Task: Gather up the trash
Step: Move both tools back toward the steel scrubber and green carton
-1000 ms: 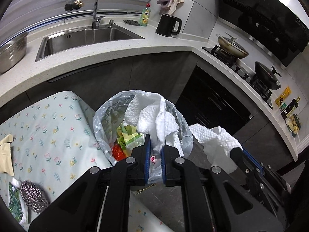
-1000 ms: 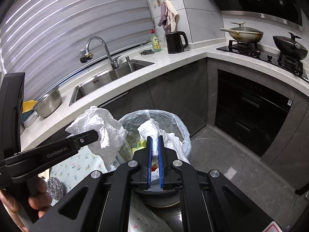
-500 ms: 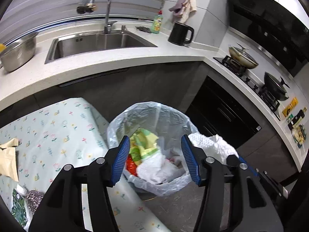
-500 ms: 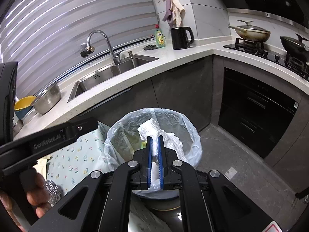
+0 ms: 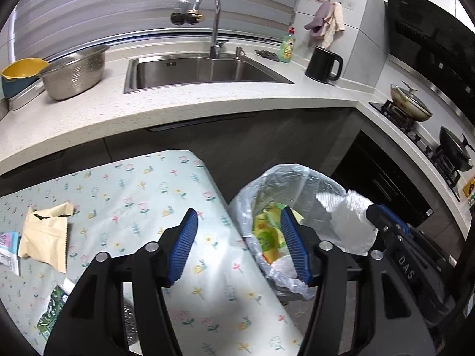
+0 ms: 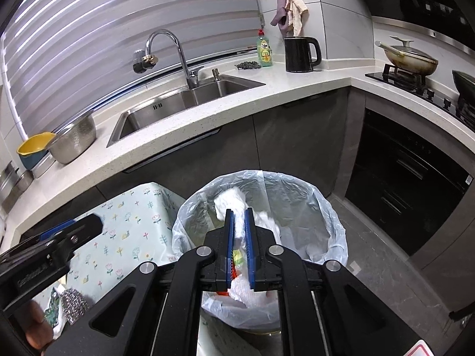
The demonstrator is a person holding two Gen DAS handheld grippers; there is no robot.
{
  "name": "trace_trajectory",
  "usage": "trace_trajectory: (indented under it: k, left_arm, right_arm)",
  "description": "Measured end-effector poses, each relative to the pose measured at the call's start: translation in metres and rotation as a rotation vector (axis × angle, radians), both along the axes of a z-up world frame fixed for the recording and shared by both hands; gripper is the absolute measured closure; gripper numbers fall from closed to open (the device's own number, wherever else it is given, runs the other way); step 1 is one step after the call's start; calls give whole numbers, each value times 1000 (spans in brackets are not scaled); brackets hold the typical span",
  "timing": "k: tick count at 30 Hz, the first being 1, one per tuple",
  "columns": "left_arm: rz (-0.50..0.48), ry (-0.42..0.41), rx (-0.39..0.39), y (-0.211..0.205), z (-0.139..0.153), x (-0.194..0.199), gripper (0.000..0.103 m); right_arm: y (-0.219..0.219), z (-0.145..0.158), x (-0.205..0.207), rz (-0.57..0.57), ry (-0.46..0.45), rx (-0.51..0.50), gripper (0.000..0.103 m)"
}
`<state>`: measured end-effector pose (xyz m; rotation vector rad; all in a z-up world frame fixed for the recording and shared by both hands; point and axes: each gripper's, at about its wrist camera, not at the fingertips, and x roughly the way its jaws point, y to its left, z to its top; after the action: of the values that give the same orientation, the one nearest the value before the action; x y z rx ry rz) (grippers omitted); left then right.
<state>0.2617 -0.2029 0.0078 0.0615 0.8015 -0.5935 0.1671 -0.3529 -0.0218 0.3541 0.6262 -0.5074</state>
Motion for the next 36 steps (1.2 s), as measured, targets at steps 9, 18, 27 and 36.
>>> trace_trajectory:
  k: [9, 18, 27, 36]
  left_arm:
    - [80, -9, -18, 39, 3, 1, 25]
    - [155, -32, -11, 91, 13, -17, 17]
    - [269, -15, -11, 170, 12, -29, 14]
    - [400, 20, -10, 253, 1, -31, 13]
  right_arm:
    - [24, 21, -2, 27, -34, -18, 53]
    - [76, 49, -14, 101, -71, -44, 44]
    - [136, 58, -16, 194, -67, -39, 40]
    - [202, 52, -1, 301, -35, -33, 39]
